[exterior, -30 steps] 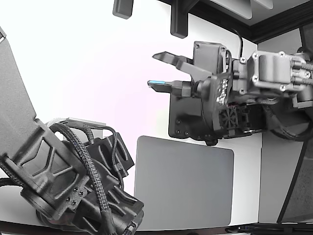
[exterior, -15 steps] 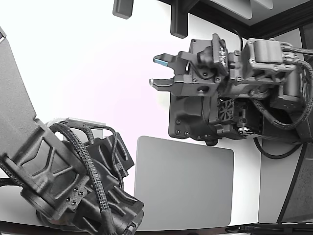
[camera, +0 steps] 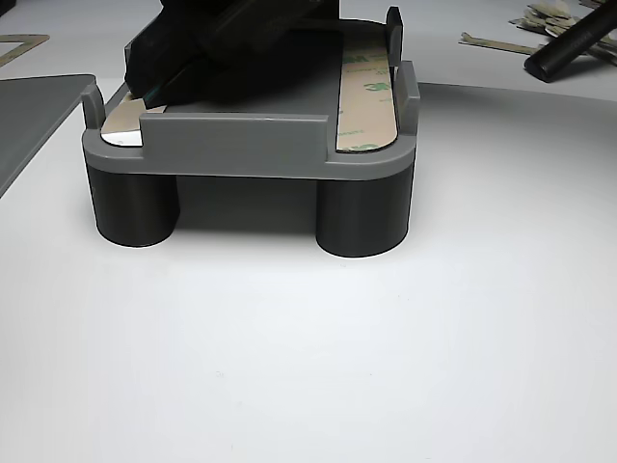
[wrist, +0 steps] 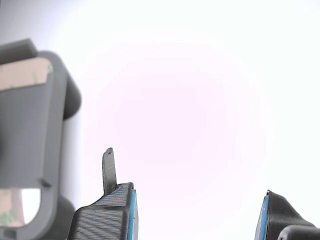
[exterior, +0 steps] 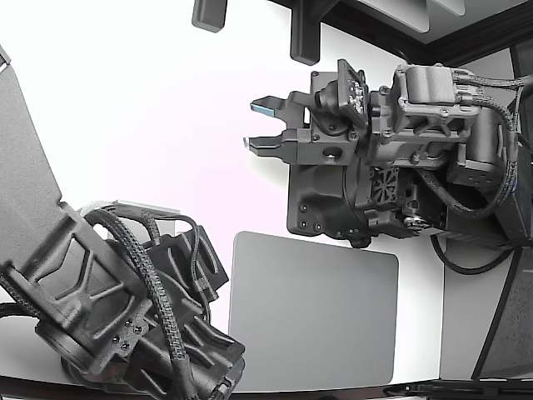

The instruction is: Peel off protective film from adhesive tape.

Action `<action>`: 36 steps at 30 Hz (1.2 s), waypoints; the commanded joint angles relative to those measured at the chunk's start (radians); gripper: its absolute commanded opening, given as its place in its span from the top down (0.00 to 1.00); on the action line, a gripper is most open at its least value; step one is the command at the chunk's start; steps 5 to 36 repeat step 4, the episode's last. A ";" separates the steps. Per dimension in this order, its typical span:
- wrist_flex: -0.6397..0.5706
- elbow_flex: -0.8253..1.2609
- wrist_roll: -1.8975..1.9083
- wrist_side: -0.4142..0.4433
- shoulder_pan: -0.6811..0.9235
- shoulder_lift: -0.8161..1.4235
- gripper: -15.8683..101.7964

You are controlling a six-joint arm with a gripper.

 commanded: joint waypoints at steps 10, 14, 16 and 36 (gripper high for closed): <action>-0.008 -0.025 0.002 0.000 -0.018 0.021 0.02; -0.008 -0.025 0.002 0.000 -0.018 0.021 0.02; -0.008 -0.025 0.002 0.000 -0.018 0.021 0.02; -0.008 -0.025 0.002 0.000 -0.018 0.021 0.02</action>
